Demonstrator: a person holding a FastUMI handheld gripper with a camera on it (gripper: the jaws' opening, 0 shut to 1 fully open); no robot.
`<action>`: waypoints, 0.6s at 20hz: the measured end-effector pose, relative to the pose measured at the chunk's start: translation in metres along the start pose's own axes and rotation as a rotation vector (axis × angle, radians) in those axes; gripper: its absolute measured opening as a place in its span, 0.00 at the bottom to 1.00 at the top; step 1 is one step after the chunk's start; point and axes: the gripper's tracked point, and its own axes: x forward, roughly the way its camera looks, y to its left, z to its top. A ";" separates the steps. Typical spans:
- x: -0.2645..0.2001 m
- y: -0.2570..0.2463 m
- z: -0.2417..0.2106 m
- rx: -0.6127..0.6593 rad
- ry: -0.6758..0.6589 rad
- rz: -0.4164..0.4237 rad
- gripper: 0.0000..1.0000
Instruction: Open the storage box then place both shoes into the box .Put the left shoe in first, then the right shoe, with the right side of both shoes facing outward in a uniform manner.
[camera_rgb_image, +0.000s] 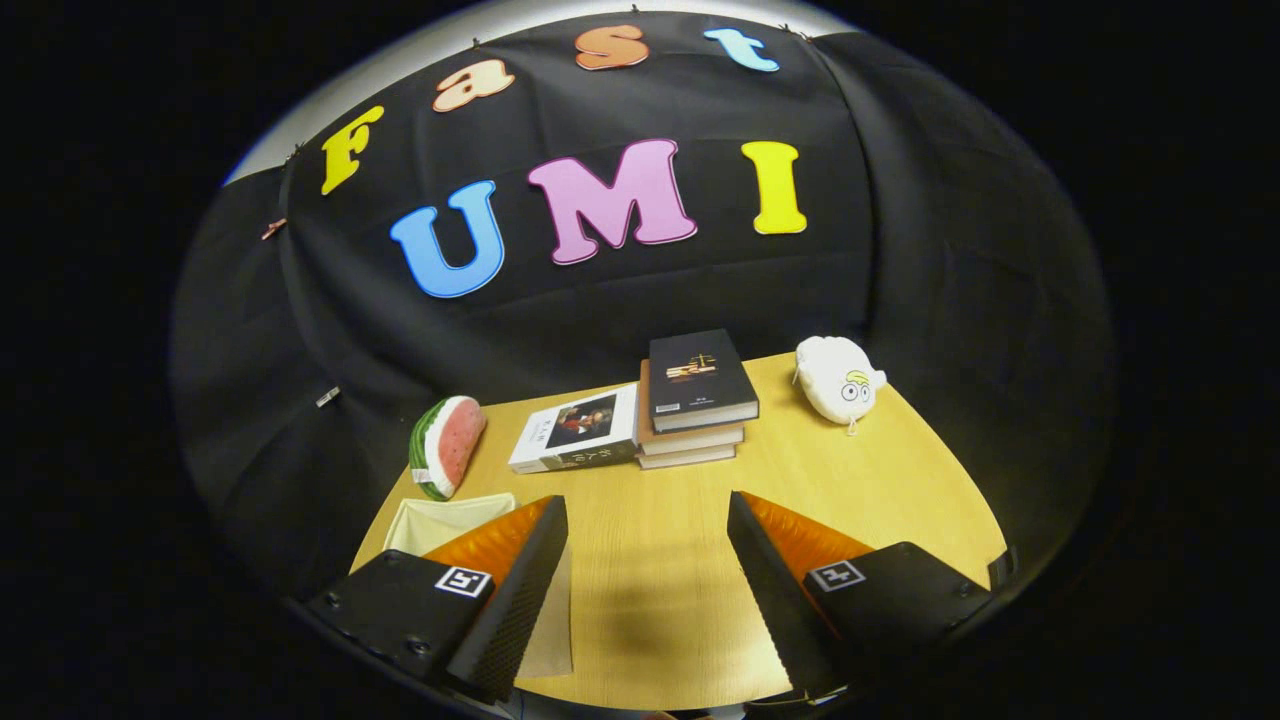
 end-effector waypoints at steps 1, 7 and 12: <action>0.000 -0.006 0.000 -0.015 -0.007 -0.006 0.99; -0.013 -0.021 0.022 -0.054 -0.120 -0.010 0.99; -0.041 -0.054 0.072 -0.115 -0.262 -0.044 0.99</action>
